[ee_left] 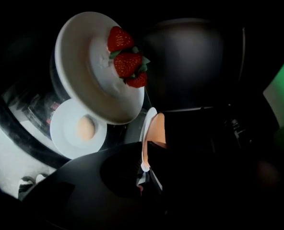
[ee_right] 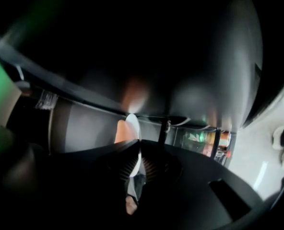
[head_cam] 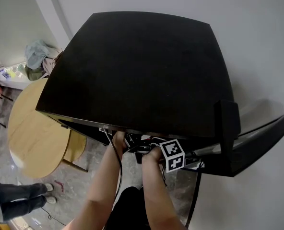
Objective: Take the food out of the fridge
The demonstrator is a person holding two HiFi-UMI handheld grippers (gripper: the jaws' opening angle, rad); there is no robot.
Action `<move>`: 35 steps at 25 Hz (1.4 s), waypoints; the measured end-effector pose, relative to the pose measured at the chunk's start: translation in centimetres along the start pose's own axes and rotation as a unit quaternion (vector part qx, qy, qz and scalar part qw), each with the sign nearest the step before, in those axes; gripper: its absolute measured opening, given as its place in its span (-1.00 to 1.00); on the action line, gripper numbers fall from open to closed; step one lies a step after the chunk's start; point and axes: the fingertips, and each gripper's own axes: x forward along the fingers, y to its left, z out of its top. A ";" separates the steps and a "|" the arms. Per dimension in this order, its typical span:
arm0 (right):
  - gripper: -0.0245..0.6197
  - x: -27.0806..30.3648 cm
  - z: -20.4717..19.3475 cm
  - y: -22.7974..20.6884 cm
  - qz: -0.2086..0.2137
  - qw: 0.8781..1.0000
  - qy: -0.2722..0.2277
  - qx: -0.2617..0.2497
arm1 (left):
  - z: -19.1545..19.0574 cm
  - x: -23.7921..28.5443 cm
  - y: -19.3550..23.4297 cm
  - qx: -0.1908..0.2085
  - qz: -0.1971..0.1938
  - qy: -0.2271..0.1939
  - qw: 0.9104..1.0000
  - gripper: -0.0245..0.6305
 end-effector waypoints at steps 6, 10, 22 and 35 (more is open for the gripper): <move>-0.86 -1.2 -0.4 -0.4 0.041 0.999 0.014 0.009 | -0.8 -0.2 0.9 -0.036 0.009 0.012 0.999 -0.79; -0.86 -2.8 -1.1 -1.0 0.050 0.998 0.037 0.015 | -1.3 -0.3 1.1 -0.055 0.004 0.013 0.998 -0.79; -0.87 -7.3 -2.3 -2.5 0.092 0.987 0.127 -0.017 | -1.1 0.5 0.7 -0.073 -0.026 0.001 0.997 -0.79; -0.86 -6.3 -2.6 -2.7 0.128 0.979 0.135 -0.081 | -1.2 1.4 1.3 -0.056 -0.048 0.007 0.997 -0.85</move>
